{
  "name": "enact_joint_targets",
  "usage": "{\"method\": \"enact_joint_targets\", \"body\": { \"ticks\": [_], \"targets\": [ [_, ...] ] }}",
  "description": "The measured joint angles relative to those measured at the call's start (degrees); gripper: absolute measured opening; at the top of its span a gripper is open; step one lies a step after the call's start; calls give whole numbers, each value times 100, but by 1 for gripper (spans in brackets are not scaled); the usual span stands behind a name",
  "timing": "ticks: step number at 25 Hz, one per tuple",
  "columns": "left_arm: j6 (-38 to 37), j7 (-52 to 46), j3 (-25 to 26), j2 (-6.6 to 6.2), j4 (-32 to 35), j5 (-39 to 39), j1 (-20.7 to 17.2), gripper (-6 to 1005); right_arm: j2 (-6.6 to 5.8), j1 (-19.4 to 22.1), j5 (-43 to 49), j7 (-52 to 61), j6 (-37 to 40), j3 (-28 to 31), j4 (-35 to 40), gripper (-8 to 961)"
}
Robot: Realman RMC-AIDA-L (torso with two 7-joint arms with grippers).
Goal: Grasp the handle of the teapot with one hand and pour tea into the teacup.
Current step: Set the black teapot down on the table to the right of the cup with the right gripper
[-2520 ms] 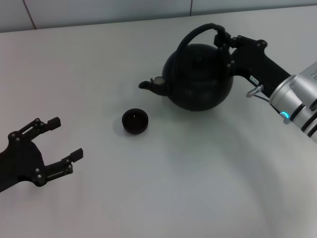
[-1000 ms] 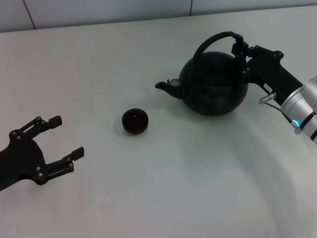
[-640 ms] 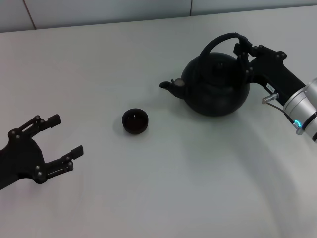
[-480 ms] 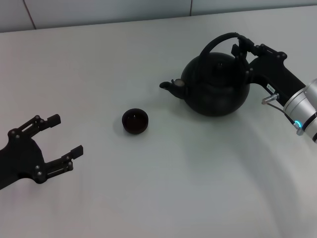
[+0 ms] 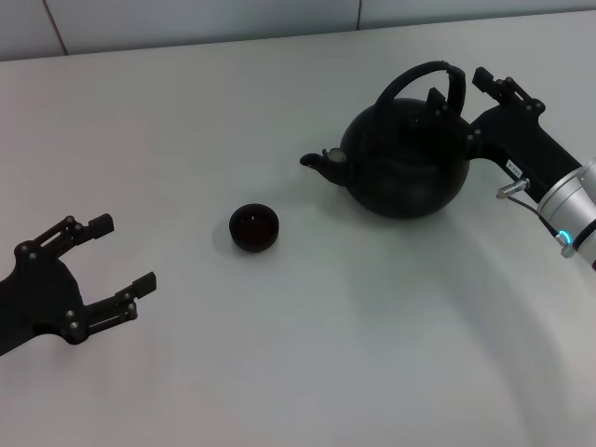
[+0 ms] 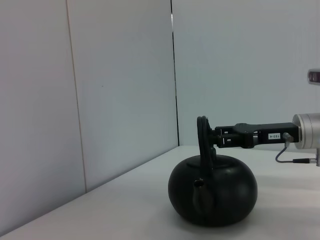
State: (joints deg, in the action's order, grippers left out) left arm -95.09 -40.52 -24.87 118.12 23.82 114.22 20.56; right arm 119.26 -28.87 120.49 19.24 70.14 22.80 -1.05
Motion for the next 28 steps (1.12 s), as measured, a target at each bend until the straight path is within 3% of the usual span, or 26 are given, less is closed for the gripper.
{"method": "enact_joint_targets", "body": {
  "ticks": [9,17,21,28],
  "targets": [
    [-8,0,0,1,0,-7,-23,864,0,72,0,0,194,-4,0,699],
    [-11,99,0,8,-75,-7,-24,864,2,625,8,32,1266,-36,-40,698],
    [-18,202,0,7,-153,-6,-4,864,8,1097,8,20,1618,-13,-247,699],
    [-24,199,-1,10,-157,-6,0,864,-9,1210,63,69,1743,-69,-221,698]
  ]
}}
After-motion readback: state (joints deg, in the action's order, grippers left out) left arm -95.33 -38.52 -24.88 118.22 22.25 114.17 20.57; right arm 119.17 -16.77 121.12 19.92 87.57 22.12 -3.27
